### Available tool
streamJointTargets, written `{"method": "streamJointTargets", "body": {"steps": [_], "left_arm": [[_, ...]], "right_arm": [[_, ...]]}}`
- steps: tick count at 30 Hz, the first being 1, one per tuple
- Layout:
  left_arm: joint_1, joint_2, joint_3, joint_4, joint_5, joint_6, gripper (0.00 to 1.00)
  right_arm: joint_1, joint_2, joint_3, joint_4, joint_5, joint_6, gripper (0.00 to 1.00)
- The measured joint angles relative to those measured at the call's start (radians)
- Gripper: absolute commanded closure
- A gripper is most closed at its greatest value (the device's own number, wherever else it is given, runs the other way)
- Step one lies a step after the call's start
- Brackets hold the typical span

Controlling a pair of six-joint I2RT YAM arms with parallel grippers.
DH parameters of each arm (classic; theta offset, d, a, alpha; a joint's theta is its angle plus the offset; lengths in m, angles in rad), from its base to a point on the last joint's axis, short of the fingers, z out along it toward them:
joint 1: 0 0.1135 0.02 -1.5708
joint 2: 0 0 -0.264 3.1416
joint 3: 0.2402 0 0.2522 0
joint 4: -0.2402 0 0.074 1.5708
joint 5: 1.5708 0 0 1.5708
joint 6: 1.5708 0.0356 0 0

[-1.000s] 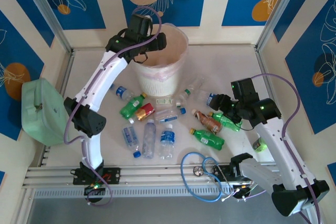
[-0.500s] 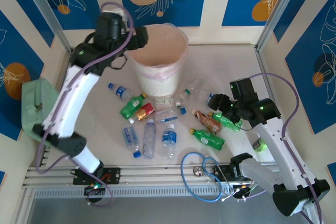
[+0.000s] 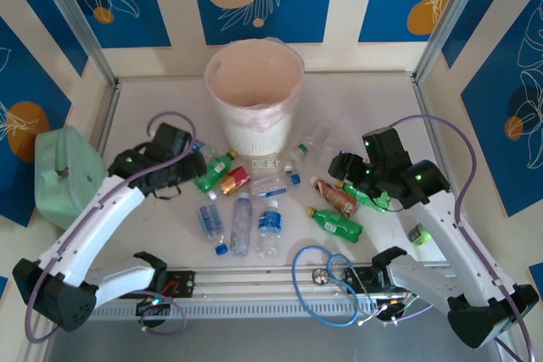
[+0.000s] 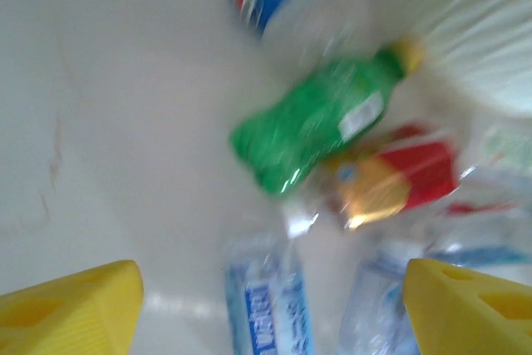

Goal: Put the plastic bottles in the bin

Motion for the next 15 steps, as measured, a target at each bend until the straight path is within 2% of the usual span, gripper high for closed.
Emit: {"method": "streamJointTargets", "body": {"steps": [2,6,15], "left_arm": [[-0.02,-0.005,-0.062,-0.007,0.023,-0.038,0.15],[-0.116,-0.016,-0.098,-0.016,0.036,-0.101,0.08],[-0.217,0.067,-0.206,0.043,0.044,-0.194,0.1]], "right_arm": [[0.002,0.0,0.0,0.0,0.006,0.003,0.26],[0.003,0.0,0.0,0.0,0.018,0.007,0.24],[0.003,0.013,0.0,-0.001,0.021,0.014,0.23]]}}
